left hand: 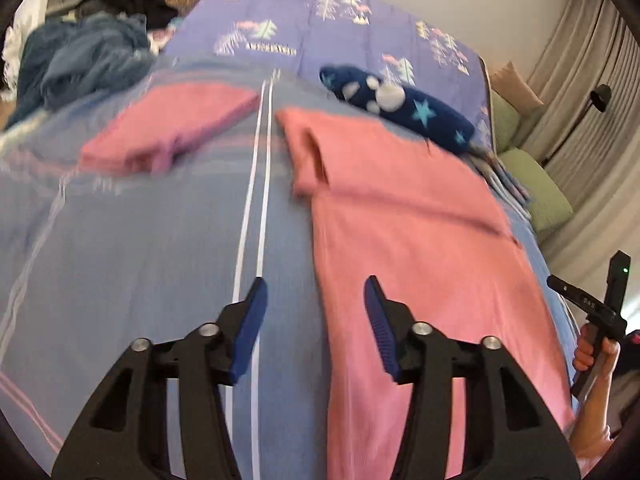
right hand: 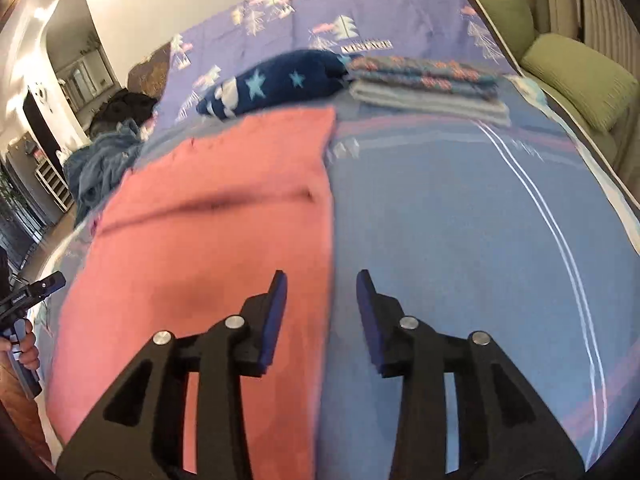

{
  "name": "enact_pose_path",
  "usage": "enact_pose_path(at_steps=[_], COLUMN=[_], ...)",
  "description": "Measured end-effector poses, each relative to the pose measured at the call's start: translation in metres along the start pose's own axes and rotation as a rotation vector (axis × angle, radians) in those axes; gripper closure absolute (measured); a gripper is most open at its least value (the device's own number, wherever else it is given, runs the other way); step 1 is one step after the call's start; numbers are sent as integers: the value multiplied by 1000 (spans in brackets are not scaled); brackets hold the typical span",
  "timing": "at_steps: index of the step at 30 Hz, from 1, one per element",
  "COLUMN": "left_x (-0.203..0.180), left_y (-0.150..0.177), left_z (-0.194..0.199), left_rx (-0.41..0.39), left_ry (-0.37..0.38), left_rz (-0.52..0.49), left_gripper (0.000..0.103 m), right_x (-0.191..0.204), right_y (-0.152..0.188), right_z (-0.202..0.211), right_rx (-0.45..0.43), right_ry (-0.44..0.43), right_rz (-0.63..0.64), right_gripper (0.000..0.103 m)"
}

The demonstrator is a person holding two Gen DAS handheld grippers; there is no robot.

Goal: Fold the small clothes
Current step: 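Move the left tool over the folded sweater edge, then grasp the pink sweater hem with the left tool while the right tool grasps it too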

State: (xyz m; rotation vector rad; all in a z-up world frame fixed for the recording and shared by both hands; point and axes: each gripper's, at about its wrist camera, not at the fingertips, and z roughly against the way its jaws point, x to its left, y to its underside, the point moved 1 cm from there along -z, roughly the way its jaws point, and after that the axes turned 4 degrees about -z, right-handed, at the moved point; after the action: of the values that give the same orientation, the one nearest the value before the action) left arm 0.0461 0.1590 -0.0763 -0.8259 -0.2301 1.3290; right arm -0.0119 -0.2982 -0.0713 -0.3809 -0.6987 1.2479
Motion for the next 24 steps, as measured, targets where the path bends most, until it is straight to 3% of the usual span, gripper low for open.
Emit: enact_pose_path(at_steps=[3, 9, 18, 24], left_x=[-15, -38, -41, -44], left_y=[25, 67, 108, 131], left_z=[8, 26, 58, 74], left_rx=[57, 53, 70, 59], left_ry=[30, 27, 224, 260], left_rz=[-64, -194, -130, -102], left_gripper=[46, 39, 39, 48], right_x=[-8, -12, -18, -27], right_y=[23, 58, 98, 126], right_z=[14, 41, 76, 98], right_rx=[41, 71, 110, 144], right_ry=[-19, -93, -190, -287], right_rz=[-27, -65, -87, -133], right_gripper=[66, 65, 65, 65])
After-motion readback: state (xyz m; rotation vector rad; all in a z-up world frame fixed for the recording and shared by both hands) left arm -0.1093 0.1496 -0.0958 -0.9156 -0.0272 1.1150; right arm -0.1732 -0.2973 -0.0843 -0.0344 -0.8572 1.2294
